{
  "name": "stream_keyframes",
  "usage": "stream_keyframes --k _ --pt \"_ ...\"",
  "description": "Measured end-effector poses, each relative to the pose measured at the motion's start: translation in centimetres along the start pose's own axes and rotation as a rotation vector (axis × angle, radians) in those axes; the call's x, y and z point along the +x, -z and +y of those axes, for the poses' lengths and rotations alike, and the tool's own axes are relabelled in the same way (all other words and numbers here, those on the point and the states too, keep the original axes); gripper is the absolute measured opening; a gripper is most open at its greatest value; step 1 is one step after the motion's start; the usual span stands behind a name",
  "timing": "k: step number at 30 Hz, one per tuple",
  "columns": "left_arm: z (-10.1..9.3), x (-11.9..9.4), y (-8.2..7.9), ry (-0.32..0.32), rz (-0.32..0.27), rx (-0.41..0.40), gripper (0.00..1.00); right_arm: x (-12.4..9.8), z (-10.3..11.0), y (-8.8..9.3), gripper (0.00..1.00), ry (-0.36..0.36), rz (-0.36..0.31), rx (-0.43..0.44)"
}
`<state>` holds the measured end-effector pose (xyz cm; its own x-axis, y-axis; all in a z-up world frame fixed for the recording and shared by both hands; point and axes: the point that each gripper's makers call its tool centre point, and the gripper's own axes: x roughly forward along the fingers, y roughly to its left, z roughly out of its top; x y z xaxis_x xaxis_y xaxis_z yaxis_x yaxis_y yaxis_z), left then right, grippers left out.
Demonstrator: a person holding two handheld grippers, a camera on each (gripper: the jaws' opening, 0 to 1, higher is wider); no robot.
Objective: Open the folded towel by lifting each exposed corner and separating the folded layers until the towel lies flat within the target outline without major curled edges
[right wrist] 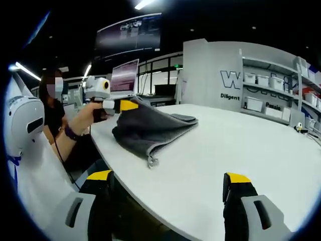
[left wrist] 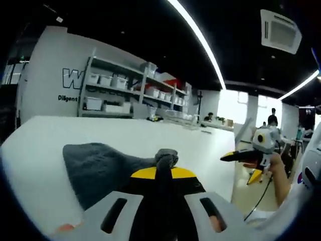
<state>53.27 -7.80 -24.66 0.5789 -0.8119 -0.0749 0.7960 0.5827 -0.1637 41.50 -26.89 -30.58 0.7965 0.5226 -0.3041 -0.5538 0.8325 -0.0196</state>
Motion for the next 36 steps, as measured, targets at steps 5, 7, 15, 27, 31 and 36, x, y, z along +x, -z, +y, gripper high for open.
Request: stream_keyframes --k 5,7,15,27,31,36 --pt "0.7 -0.6 -0.5 -0.020 -0.018 -0.006 0.06 0.0 0.1 0.0 0.91 -0.003 0.001 -0.001" --pt "0.9 -0.9 -0.6 -0.028 -0.022 -0.007 0.06 0.1 0.1 0.0 0.91 -0.004 0.001 -0.002" --pt "2.3 -2.2 -1.1 -0.072 -0.053 -0.020 0.06 0.0 0.1 0.1 0.91 -0.005 0.003 0.000" --pt "4.3 -4.4 -1.8 -0.138 -0.098 -0.039 0.06 0.2 0.1 0.2 0.91 -0.010 0.004 0.001" --pt "4.9 -5.1 -1.9 -0.160 -0.102 -0.041 0.06 0.3 0.0 0.2 0.91 -0.009 0.003 0.005" --pt "5.8 -6.1 -1.9 -0.191 -0.113 -0.046 0.06 0.3 0.1 0.2 0.91 -0.011 0.003 0.003"
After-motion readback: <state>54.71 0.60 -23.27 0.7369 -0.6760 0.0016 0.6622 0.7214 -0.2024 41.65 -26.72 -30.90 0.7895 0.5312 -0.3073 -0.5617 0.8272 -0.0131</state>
